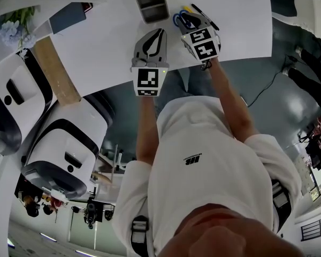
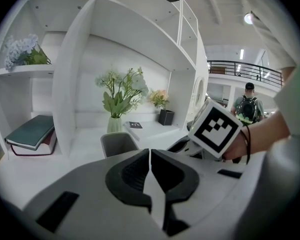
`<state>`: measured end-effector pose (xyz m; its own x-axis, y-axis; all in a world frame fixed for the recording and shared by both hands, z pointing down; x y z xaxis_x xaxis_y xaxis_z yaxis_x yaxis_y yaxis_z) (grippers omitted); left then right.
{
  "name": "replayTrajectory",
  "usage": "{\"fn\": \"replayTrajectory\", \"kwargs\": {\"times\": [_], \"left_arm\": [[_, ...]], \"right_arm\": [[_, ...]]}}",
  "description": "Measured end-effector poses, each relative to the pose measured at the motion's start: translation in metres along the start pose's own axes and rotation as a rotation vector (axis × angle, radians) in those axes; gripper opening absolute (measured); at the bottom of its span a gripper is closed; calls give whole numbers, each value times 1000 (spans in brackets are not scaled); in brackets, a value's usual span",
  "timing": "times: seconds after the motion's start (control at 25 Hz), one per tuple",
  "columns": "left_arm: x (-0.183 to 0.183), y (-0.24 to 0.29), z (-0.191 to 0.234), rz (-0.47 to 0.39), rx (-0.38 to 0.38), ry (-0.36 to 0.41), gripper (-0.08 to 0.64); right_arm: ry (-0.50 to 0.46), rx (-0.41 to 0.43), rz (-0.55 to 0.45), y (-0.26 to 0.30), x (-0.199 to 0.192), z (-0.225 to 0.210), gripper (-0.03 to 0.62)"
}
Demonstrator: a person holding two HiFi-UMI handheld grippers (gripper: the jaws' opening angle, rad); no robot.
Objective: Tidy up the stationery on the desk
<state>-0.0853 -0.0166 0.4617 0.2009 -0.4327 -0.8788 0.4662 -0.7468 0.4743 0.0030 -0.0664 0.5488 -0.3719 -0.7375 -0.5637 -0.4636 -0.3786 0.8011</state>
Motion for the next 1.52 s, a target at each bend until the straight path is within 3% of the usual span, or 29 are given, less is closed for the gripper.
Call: {"fn": "replayTrajectory", "kwargs": {"times": [0.76,1.52], "left_arm": [[29,-18,17,-64,78,-2,0],[25,-34,39,-72,155,-33,0]], "right_arm": [[-9,94,-273,-85,84,24,55],[-79,219,-411,-56,136,55,55]]}}
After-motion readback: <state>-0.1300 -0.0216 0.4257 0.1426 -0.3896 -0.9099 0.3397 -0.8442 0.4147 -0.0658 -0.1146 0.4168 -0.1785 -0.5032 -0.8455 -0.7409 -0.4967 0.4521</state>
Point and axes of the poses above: the fingertips, and each gripper's own axes: y forward along the fingers, z to its left, x out of its top, the point moved 3 cm from there along -y, backward along the fingers, and after that the axes turned 8 degrees about y, right-handed, at the moved point
